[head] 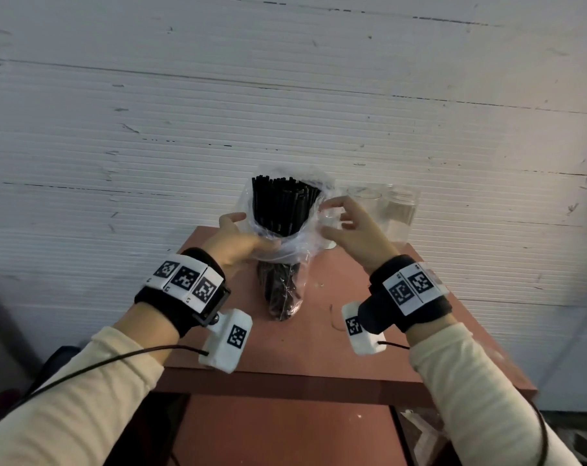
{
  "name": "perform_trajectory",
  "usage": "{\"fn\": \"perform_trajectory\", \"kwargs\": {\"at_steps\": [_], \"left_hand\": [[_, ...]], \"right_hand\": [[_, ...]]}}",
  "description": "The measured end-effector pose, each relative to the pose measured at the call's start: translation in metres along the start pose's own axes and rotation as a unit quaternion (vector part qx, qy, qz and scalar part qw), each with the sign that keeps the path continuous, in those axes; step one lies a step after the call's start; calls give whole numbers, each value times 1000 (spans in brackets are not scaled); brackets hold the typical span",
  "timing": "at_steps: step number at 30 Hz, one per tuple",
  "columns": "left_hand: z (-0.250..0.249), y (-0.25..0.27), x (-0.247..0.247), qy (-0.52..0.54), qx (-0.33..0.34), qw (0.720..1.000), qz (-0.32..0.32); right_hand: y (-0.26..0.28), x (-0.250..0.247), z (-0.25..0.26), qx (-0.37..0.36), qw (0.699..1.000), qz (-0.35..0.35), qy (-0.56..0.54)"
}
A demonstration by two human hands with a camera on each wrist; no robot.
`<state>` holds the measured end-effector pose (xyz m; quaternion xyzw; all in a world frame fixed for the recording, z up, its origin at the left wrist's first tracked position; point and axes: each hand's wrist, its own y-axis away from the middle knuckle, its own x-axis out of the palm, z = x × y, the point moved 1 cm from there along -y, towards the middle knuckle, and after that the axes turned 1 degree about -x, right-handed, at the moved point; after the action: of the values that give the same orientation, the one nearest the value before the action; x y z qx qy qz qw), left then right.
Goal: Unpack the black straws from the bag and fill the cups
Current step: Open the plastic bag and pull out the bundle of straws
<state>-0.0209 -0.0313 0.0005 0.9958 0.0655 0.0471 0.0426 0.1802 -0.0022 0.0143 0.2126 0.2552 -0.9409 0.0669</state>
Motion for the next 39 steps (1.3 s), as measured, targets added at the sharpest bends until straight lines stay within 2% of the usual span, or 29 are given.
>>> {"fn": "perform_trajectory", "kwargs": {"at_steps": [3,7,9,16,20,25,30,33,36,38,39], "left_hand": [[3,-5,-5,-68,30,997,0],[6,-4,-2,-74,25,995,54],[11,-2,2,-93,48,992,69],[15,-3,-4,-103,76,987,92],[12,-2,-8,-150,89,980,101],[13,-7,-25,-202,102,971,72],[14,-4,-31,-225,113,965,67],[11,-1,-29,-230,118,962,84],[6,0,-33,-170,65,973,139],[0,-2,-38,-104,51,985,130],[-5,-4,-41,-87,68,988,105]], "right_hand": [[-10,-12,0,-16,998,-57,-27],[-36,-14,1,75,994,-70,-44],[-45,-12,2,91,994,-61,-21],[-57,-18,-9,36,994,-85,65],[-58,-14,-21,27,995,-90,22],[-56,-4,-32,64,987,-98,-113],[-42,-2,-36,66,983,-49,-165],[-32,-4,-33,45,981,-21,-187],[-24,-9,-35,26,983,-31,-177],[-17,-11,-37,30,981,-40,-189],[-14,-12,-39,30,980,-40,-191]]}}
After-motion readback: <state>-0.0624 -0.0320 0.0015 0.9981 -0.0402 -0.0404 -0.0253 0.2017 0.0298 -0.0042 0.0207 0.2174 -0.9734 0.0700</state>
